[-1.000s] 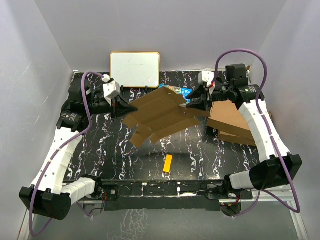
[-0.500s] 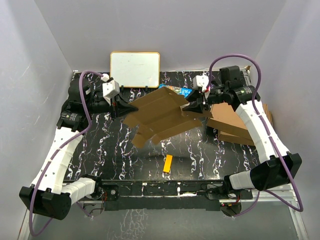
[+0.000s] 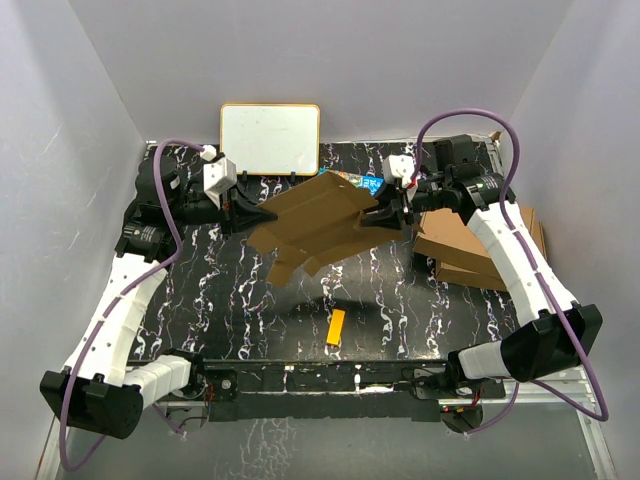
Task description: Fold the paper box
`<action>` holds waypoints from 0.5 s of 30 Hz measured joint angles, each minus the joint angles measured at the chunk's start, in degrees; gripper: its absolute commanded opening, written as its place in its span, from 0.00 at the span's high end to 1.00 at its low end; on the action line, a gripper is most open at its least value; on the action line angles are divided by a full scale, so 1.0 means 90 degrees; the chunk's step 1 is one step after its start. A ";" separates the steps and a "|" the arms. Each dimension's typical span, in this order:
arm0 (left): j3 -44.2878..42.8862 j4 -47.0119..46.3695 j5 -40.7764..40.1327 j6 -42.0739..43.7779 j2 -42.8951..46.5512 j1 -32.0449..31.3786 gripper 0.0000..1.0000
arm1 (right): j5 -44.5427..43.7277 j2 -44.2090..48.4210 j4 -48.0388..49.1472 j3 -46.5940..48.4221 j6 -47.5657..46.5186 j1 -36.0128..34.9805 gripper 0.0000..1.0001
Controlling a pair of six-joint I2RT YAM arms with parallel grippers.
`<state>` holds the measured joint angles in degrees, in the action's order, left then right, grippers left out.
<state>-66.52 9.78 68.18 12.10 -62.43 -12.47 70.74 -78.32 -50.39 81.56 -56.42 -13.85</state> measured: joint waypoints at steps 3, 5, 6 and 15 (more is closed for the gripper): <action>0.0022 -0.0126 0.0036 -0.0104 0.0000 0.0000 1.00 | 0.0121 0.0000 0.0005 -0.0002 0.0002 0.0000 0.78; 0.0068 -0.0231 0.0046 -0.0177 0.0000 0.0012 1.00 | 0.0163 0.0000 0.0002 -0.0005 0.0017 0.0002 0.85; 0.0085 -0.0257 0.0049 -0.0202 0.0000 0.0022 1.00 | 0.0168 0.0000 0.0002 -0.0005 0.0015 0.0002 0.90; 0.0112 -0.0277 -0.0034 -0.0155 -0.0010 0.0041 1.00 | 0.0129 0.0015 -0.0002 -0.0080 0.0095 0.0000 0.92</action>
<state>-65.52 7.29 67.88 10.70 -62.52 -12.10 71.90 -78.19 -50.41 80.84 -55.57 -13.85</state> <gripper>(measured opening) 0.013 0.100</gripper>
